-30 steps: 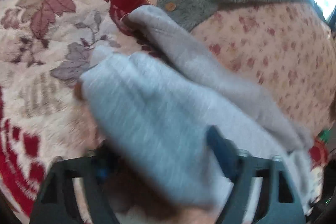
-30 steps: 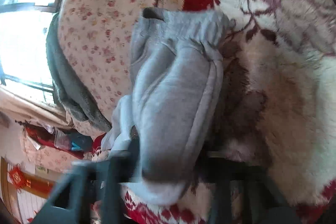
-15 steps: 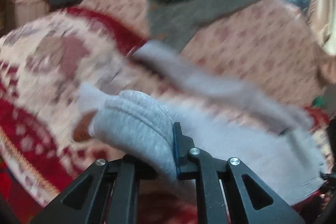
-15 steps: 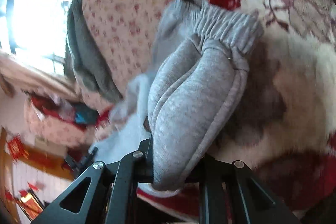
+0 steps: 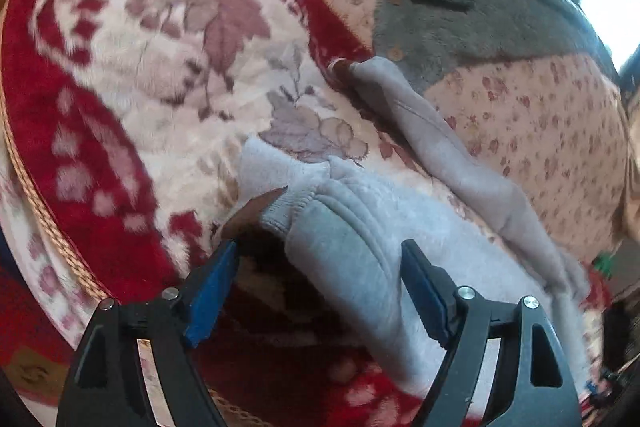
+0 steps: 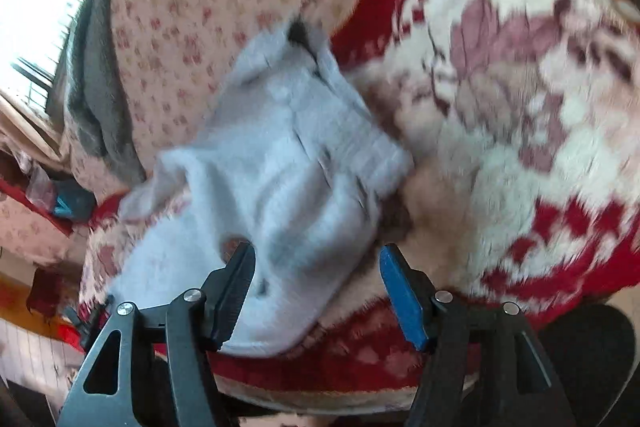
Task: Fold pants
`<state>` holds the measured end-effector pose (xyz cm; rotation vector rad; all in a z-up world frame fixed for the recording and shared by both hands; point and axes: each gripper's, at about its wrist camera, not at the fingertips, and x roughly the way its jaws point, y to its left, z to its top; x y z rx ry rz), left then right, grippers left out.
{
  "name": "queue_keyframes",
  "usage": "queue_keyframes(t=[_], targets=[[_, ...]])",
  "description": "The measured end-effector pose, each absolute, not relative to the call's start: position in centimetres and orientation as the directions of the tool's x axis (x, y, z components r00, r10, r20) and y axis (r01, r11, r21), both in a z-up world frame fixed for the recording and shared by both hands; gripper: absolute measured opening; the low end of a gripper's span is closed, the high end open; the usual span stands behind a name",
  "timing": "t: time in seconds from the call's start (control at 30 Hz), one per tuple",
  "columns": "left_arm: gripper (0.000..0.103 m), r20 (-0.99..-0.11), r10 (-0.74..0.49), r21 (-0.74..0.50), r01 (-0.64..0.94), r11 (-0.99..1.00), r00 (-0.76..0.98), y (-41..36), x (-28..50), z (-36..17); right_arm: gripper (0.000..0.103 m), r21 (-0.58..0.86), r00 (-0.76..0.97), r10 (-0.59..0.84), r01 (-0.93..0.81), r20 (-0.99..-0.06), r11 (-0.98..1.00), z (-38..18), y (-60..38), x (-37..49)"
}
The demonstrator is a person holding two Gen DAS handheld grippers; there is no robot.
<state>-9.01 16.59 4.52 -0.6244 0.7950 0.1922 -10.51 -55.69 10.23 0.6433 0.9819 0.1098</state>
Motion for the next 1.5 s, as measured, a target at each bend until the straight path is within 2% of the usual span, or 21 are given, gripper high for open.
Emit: queue_keyframes(t=[0.2, 0.23, 0.3, 0.37, 0.47, 0.53, 0.6, 0.67, 0.73, 0.77, 0.87, 0.97, 1.03, 1.07, 1.17, 1.23, 1.3, 1.5], targets=[[0.081, -0.717, -0.064, -0.496, -0.443, 0.747, 0.694, 17.7, -6.8, 3.7, 0.072, 0.587, 0.528, 0.493, 0.013, -0.692, 0.81, 11.6, -49.7, -7.7], [0.077, -0.711, -0.064, -0.496, -0.434, 0.752, 0.701, 17.8, -6.5, 3.8, 0.071, 0.587, 0.498, 0.522, -0.032, -0.692, 0.809, 11.3, -47.9, -7.0], [0.047, -0.722, -0.039, -0.418, -0.39, 0.821, 0.691, 16.9, -5.7, 4.5, 0.071, 0.586, 0.448, 0.563, -0.102, -0.694, 0.804, 10.6, -44.7, -6.0], [0.038, -0.721, -0.026, -0.367, -0.35, 0.862, 0.693, 16.0, -5.7, 5.0, 0.071, 0.554, 0.392, 0.583, -0.197, -0.712, 0.809, 9.7, -40.5, -4.8], [0.038, -0.757, 0.055, -0.23, -0.344, 0.91, 0.652, 15.0, -6.4, 4.8, 0.071, 0.507, 0.332, 0.589, -0.306, -0.737, 0.806, 8.4, -35.3, -3.6], [0.046, -0.785, 0.056, -0.227, -0.37, 0.901, 0.617, 15.7, -6.9, 3.5, 0.071, 0.511, 0.29, 0.61, -0.35, -0.737, 0.785, 7.3, -32.9, -2.7], [0.069, -0.791, 0.06, -0.237, -0.394, 0.888, 0.609, 16.5, -7.5, 2.8, 0.071, 0.533, 0.25, 0.62, -0.338, -0.743, 0.775, 5.5, -31.9, -1.8], [0.075, -0.781, 0.07, -0.248, -0.411, 0.877, 0.62, 17.1, -8.2, 3.0, 0.071, 0.568, 0.198, 0.634, -0.302, -0.748, 0.765, 3.7, -31.5, -1.1], [0.077, -0.781, 0.081, -0.242, -0.42, 0.874, 0.619, 17.4, -8.8, 3.8, 0.071, 0.599, 0.155, 0.639, -0.238, -0.753, 0.764, 1.9, -32.1, -0.4], [0.078, -0.781, 0.093, -0.228, -0.421, 0.878, 0.618, 17.4, -8.9, 4.2, 0.071, 0.637, 0.161, 0.671, -0.219, -0.724, 0.739, 1.8, -32.8, -0.3], [0.078, -0.775, 0.144, -0.176, -0.428, 0.886, 0.616, 16.8, -9.3, 5.7, 0.071, 0.643, 0.189, 0.673, -0.197, -0.716, 0.74, 2.8, -34.7, -0.4], [0.079, -0.726, 0.211, -0.139, -0.44, 0.887, 0.655, 15.7, -9.9, 8.1, 0.073, 0.628, 0.251, 0.66, -0.201, -0.708, 0.751, 4.5, -36.4, -0.5], [0.084, -0.7, 0.211, -0.154, -0.433, 0.888, 0.682, 15.2, -9.9, 9.3, 0.073, 0.621, 0.266, 0.655, -0.209, -0.707, 0.755, 5.5, -37.5, -0.5], [0.088, -0.688, 0.185, -0.184, -0.415, 0.891, 0.702, 14.8, -9.8, 10.0, 0.073, 0.615, 0.274, 0.649, -0.21, -0.71, 0.76, 5.8, -37.8, -0.4], [0.089, -0.682, 0.094, -0.266, -0.365, 0.892, 0.726, 13.8, -8.4, 10.8, 0.073, 0.582, 0.304, 0.626, -0.23, -0.718, 0.78, 7.5, -39.1, 0.5], [0.09, -0.681, 0.052, -0.288, -0.332, 0.898, 0.73, 12.9, -7.0, 11.0, 0.081, 0.532, 0.353, 0.582, -0.234, -0.733, 0.813, 8.7, -40.0, 1.5], [0.09, -0.689, 0.011, -0.302, -0.3, 0.905, 0.725, 11.8, -5.1, 11.0, 0.082, 0.494, 0.399, 0.549, -0.241, -0.734, 0.836, 9.6, -40.7, 2.8], [0.09, -0.7, -0.076, -0.357, -0.256, 0.898, 0.71, 10.3, 0.6, 10.5, 0.084, 0.218, 0.483, 0.354, -0.315, -0.801, 0.924, 11.4, -41.1, 8.2]])
